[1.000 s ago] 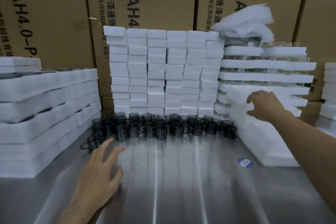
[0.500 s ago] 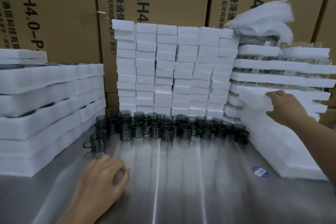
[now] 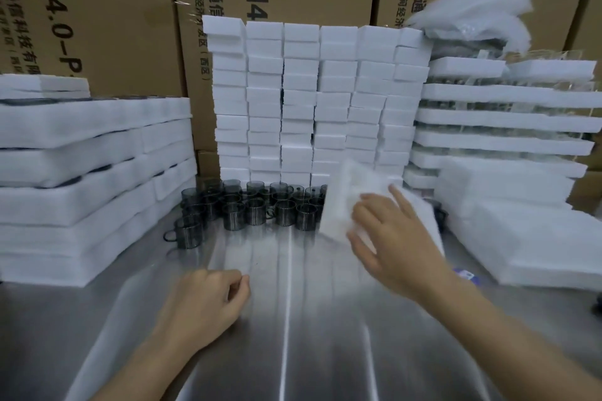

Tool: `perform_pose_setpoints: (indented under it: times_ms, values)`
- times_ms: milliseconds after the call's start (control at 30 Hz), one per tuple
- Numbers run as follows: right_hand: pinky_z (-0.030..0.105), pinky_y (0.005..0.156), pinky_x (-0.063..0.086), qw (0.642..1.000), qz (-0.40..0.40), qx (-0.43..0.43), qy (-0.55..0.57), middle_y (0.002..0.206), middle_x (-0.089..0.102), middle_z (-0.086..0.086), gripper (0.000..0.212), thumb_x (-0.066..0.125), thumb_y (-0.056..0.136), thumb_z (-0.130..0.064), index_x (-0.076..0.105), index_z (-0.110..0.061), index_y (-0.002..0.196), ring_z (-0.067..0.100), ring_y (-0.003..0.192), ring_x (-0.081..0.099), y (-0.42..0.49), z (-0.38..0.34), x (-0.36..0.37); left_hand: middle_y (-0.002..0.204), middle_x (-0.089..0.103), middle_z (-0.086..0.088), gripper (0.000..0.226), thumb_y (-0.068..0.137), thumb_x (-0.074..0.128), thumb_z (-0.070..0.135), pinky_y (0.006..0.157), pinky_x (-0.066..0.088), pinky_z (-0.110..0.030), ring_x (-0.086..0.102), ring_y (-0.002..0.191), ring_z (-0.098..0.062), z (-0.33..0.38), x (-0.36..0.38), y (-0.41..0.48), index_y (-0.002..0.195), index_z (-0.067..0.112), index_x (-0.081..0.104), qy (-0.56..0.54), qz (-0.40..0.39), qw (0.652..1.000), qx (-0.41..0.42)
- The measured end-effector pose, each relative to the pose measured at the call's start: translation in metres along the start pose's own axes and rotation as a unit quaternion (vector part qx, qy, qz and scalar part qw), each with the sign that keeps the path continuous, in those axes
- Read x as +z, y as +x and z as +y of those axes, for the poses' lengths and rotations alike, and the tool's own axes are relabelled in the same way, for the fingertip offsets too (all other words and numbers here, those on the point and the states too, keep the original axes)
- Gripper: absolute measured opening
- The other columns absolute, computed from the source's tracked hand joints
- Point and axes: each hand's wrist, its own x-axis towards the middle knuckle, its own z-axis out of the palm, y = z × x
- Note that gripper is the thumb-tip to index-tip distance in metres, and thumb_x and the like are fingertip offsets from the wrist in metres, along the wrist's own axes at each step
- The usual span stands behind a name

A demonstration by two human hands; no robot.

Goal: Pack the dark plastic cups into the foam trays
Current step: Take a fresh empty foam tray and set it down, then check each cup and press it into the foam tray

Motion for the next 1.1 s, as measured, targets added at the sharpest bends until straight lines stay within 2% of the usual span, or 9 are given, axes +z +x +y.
perform_pose_setpoints:
  times_ms: [133, 233, 433, 567, 700, 833, 900, 1000, 1100]
  values:
    - [0.042, 0.124, 0.035, 0.992, -0.081, -0.067, 0.066, 0.125, 0.067, -0.005, 0.031, 0.058, 0.101, -0.043, 0.069, -0.024, 0.123, 0.016, 0.121, 0.062, -0.033, -0.049, 0.028, 0.053, 0.054, 0.001, 0.048, 0.105, 0.057, 0.038, 0.052, 0.031, -0.03, 0.051, 0.051, -0.014, -0.002, 0.006, 0.001, 0.063, 0.016, 0.054, 0.003, -0.004, 1.0, 0.005]
    - [0.039, 0.115, 0.044, 0.991, -0.062, -0.046, 0.108, 0.136, 0.063, -0.005, 0.039, 0.061, 0.101, -0.05, 0.066, -0.026, 0.132, 0.016, 0.128, 0.057, -0.038, -0.041, 0.032, 0.055, 0.055, 0.001, 0.048, 0.106, 0.054, 0.041, 0.055, 0.039, -0.034, 0.052, 0.054, -0.013, -0.005, 0.007, 0.004, 0.065, 0.017, 0.053, 0.009, -0.006, 1.0, -0.004]
    - [0.038, 0.125, 0.028, 0.953, -0.206, 0.177, 0.134, 0.157, 0.047, -0.008, 0.076, 0.033, 0.09, -0.086, 0.049, -0.043, 0.151, 0.016, 0.149, 0.037, -0.052, 0.003, 0.028, 0.062, 0.055, 0.004, 0.045, 0.106, 0.054, 0.04, 0.055, 0.037, -0.033, 0.053, 0.06, -0.01, -0.002, 0.002, 0.005, 0.066, 0.022, 0.047, 0.015, -0.007, 1.0, -0.003]
    - [0.036, 0.098, 0.04, 0.963, -0.18, 0.18, 0.093, 0.102, 0.064, -0.019, 0.078, 0.027, 0.085, -0.094, 0.061, -0.045, 0.134, 0.007, 0.109, 0.054, -0.049, 0.016, 0.02, 0.076, 0.057, 0.012, 0.036, 0.104, 0.056, 0.036, 0.058, 0.033, -0.022, 0.054, 0.072, -0.003, -0.002, -0.001, 0.006, 0.069, 0.033, 0.047, 0.009, -0.003, 0.999, -0.041]
    - [0.034, 0.095, 0.037, 0.973, -0.13, 0.164, 0.098, 0.065, 0.062, -0.011, 0.07, 0.024, 0.086, -0.091, 0.07, -0.043, 0.111, -0.002, 0.082, 0.052, -0.045, 0.004, 0.016, 0.083, 0.056, 0.014, 0.028, 0.102, 0.058, 0.035, 0.06, 0.034, -0.021, 0.055, 0.077, -0.003, -0.006, 0.005, 0.004, 0.074, 0.036, 0.054, 0.007, -0.004, 0.999, -0.045]
    - [0.028, 0.074, 0.039, 0.968, -0.118, 0.174, 0.138, 0.06, 0.063, -0.021, 0.06, 0.034, 0.087, -0.087, 0.069, -0.039, 0.097, 0.003, 0.065, 0.056, -0.047, 0.002, 0.012, 0.109, 0.058, 0.013, 0.007, 0.099, 0.063, 0.035, 0.078, 0.046, -0.031, 0.056, 0.103, -0.013, -0.023, 0.003, 0.024, 0.106, 0.033, 0.064, 0.007, 0.033, 0.997, -0.074]
    - [0.026, 0.063, 0.036, 0.97, -0.103, 0.175, 0.136, 0.066, 0.061, -0.034, 0.053, 0.04, 0.088, -0.083, 0.066, -0.038, 0.093, 0.002, 0.06, 0.055, -0.047, 0.001, 0.012, 0.128, 0.059, 0.004, 0.031, 0.097, 0.066, 0.031, 0.086, 0.051, -0.04, 0.054, 0.119, -0.022, -0.041, -0.003, 0.047, 0.127, 0.03, 0.062, 0.025, 0.065, 0.99, -0.126]
    - [0.027, 0.057, 0.031, 0.966, -0.095, 0.187, 0.153, 0.061, 0.059, -0.031, 0.046, 0.046, 0.091, -0.077, 0.063, -0.034, 0.087, 0.004, 0.056, 0.053, -0.048, -0.003, 0.015, 0.148, 0.054, -0.011, 0.055, 0.097, 0.069, 0.039, 0.104, 0.049, -0.052, 0.044, 0.139, -0.035, -0.055, -0.002, 0.071, 0.147, 0.025, 0.053, -0.014, 0.113, 0.962, -0.247]
    - [0.027, 0.055, 0.029, 0.961, -0.095, 0.195, 0.169, 0.063, 0.059, -0.03, 0.042, 0.048, 0.092, -0.074, 0.06, -0.034, 0.083, 0.0, 0.065, 0.057, -0.047, -0.003, 0.017, 0.163, 0.04, -0.016, 0.064, 0.1, 0.064, 0.055, 0.121, 0.036, -0.052, 0.03, 0.153, -0.037, -0.062, 0.023, 0.074, 0.155, 0.027, 0.048, -0.014, 0.051, 0.956, -0.29]
